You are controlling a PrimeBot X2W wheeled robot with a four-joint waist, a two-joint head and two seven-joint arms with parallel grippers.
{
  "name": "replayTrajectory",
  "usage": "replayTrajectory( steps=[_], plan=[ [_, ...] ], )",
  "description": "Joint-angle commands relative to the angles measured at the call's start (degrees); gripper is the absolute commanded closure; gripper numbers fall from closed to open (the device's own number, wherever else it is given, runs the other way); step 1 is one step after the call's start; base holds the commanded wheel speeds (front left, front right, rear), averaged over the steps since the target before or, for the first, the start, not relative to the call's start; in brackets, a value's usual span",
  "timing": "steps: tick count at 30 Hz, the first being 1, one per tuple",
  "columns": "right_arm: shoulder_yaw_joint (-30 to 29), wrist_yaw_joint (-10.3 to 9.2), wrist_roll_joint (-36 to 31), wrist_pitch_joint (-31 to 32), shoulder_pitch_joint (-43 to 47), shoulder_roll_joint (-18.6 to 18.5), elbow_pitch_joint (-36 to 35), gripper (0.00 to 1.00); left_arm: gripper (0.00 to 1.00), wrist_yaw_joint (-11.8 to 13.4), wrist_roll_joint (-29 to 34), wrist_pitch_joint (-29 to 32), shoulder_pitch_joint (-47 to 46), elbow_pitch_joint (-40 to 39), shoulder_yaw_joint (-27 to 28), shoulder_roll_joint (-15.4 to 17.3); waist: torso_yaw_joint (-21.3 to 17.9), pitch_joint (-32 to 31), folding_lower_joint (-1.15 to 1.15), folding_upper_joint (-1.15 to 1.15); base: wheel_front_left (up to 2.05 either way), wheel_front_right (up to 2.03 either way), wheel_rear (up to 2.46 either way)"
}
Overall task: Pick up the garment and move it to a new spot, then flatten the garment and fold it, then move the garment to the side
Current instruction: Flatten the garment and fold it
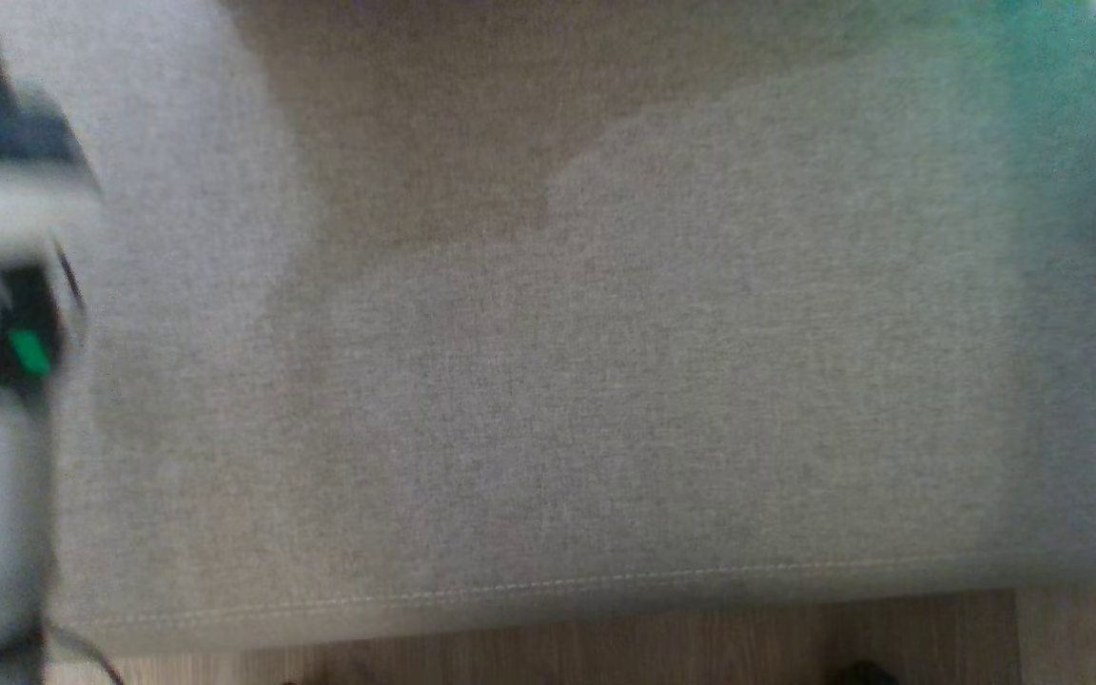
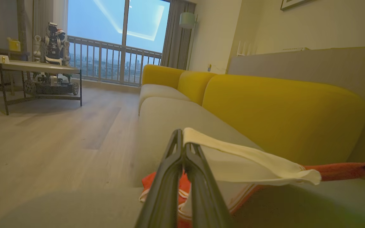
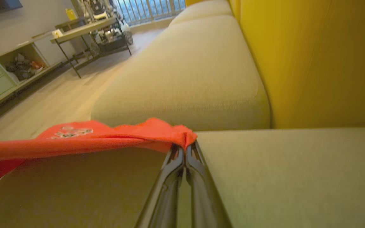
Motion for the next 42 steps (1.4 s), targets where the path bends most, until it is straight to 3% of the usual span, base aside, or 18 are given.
replayTrajectory(
  steps=[1,5,6,10,18,23,27,30,35,42],
  plan=[
    [0.4,-0.02,1.1,1.1,4.1,-0.3,-2.9,1.00,1.00,-0.3,-0.4,-0.2,3.9,-2.9,2.6,1.8,-0.6,-2.8,0.01,-0.01,0.00,0.00,0.00],
    [0.0,-0.02,3.6,3.6,16.6,-1.5,-9.9,1.00,1.00,-0.3,-0.8,-0.2,17.3,-5.9,4.6,-1.2,-0.8,-6.5,0.01,-0.01,0.00,0.00,0.00],
    [-1.5,-0.02,4.4,4.3,23.4,-1.9,-13.9,1.00,1.00,-0.3,-0.4,-0.2,23.3,-7.4,5.1,-2.8,-1.0,-8.2,0.01,-0.01,0.00,0.00,0.00],
    [-4.9,-0.02,4.2,5.4,33.6,-1.1,-20.0,1.00,1.00,-0.3,0.4,-0.2,30.9,-9.3,5.8,-5.2,-1.2,-10.7,0.01,-0.01,0.00,0.00,0.00],
    [-15.2,-0.02,-0.9,11.7,56.7,5.8,-35.3,1.00,1.00,-0.3,2.4,-0.2,45.1,-13.4,7.1,-10.7,-0.7,-16.7,0.01,-0.01,0.00,0.00,0.00],
    [-20.3,-0.02,-3.7,17.3,66.3,10.3,-44.7,1.00,1.00,-0.3,2.6,0.4,51.4,-16.7,5.4,-12.0,-0.6,-17.9,0.01,-0.01,0.00,0.00,0.00],
    [-22.5,-0.02,-5.5,20.7,68.5,12.9,-50.1,1.00,1.00,0.0,2.2,2.4,52.6,-19.4,4.1,-12.2,-0.9,-18.4,0.01,-0.01,0.00,0.00,0.00],
    [-22.9,-0.02,-6.5,22.3,66.7,13.9,-50.2,1.00,1.00,0.8,1.6,4.5,50.6,-19.5,3.7,-12.3,-1.3,-18.7,0.01,-0.01,0.00,0.00,0.00],
    [-22.9,-0.02,-8.1,23.2,60.1,15.1,-45.8,1.00,1.00,2.4,0.8,8.7,42.5,-16.1,3.2,-12.4,-1.6,-18.1,0.01,-0.01,0.00,0.00,0.00],
    [-22.4,-0.02,-10.3,23.1,50.1,15.2,-37.3,1.00,1.00,2.5,1.1,10.3,27.8,-7.3,2.7,-11.6,-1.5,-15.0,0.01,-0.01,0.00,0.00,0.00]
  ],
)
